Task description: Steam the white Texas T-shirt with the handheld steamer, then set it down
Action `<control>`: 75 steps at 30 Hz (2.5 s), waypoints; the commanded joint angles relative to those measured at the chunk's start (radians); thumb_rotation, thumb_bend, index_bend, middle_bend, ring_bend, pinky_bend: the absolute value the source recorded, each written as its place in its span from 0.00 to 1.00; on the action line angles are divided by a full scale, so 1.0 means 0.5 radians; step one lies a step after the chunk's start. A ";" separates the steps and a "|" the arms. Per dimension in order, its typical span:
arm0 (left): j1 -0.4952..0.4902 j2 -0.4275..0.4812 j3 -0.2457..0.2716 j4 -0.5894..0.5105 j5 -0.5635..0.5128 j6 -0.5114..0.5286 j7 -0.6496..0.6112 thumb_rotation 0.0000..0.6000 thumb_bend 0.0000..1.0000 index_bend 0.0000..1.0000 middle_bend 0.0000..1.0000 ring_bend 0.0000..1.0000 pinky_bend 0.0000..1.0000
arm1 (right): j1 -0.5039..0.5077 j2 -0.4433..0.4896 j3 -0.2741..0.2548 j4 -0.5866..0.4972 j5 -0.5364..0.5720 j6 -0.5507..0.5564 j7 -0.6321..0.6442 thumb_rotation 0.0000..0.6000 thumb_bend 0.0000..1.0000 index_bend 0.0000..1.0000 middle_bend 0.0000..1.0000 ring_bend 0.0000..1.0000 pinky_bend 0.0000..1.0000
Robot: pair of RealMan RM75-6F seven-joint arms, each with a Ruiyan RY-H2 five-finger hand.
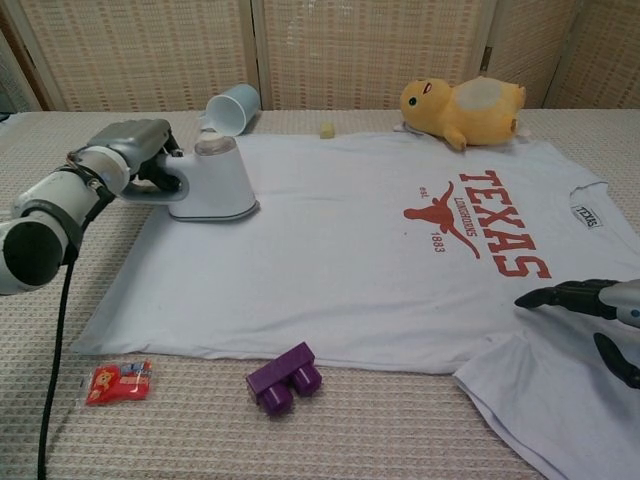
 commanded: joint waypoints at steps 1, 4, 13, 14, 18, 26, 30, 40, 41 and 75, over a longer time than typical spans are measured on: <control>0.059 0.054 0.010 0.057 0.002 -0.038 -0.039 1.00 0.37 0.90 0.97 0.79 0.74 | -0.004 0.008 0.000 -0.014 0.005 0.007 -0.015 0.63 0.88 0.00 0.05 0.00 0.03; 0.114 0.120 0.020 0.035 0.030 -0.016 -0.172 1.00 0.37 0.90 0.97 0.79 0.74 | -0.011 0.016 0.000 -0.034 0.005 0.021 -0.029 0.63 0.88 0.00 0.05 0.00 0.03; 0.328 0.375 0.265 -0.397 0.436 0.449 -0.749 1.00 0.37 0.90 0.97 0.79 0.74 | -0.021 0.016 -0.004 -0.058 -0.002 0.040 -0.051 0.63 0.88 0.00 0.05 0.00 0.03; 0.347 0.399 0.304 -0.464 0.494 0.514 -0.775 1.00 0.37 0.90 0.97 0.79 0.74 | -0.020 0.013 -0.004 -0.059 -0.004 0.041 -0.053 0.62 0.88 0.00 0.05 0.00 0.03; 0.381 0.438 0.404 -0.671 0.645 0.678 -0.798 1.00 0.37 0.90 0.97 0.78 0.74 | -0.022 0.012 -0.003 -0.064 -0.009 0.048 -0.056 0.62 0.88 0.00 0.05 0.00 0.03; 0.352 0.340 0.606 -0.740 0.945 0.886 -0.597 1.00 0.36 0.87 0.93 0.75 0.74 | -0.032 0.021 -0.003 -0.064 0.010 0.052 -0.056 0.63 0.88 0.00 0.05 0.00 0.03; 0.334 0.251 0.641 -0.663 1.004 0.921 -0.512 1.00 0.36 0.87 0.93 0.74 0.75 | -0.036 0.019 -0.002 -0.061 0.014 0.055 -0.051 0.63 0.88 0.00 0.05 0.00 0.03; 0.356 0.144 0.622 -0.482 0.958 0.867 -0.495 1.00 0.34 0.84 0.90 0.73 0.75 | -0.037 0.020 -0.001 -0.043 0.006 0.056 -0.018 0.62 0.88 0.00 0.05 0.00 0.03; 0.362 0.143 0.620 -0.470 0.950 0.857 -0.506 1.00 0.34 0.84 0.90 0.73 0.75 | -0.036 0.019 0.000 -0.041 0.004 0.055 -0.016 0.62 0.88 0.00 0.05 0.00 0.03; 0.484 0.123 0.462 -0.066 0.764 1.000 -0.929 1.00 0.31 0.87 0.88 0.72 0.75 | -0.034 0.016 0.009 -0.028 -0.026 0.079 0.030 0.62 0.88 0.00 0.05 0.00 0.03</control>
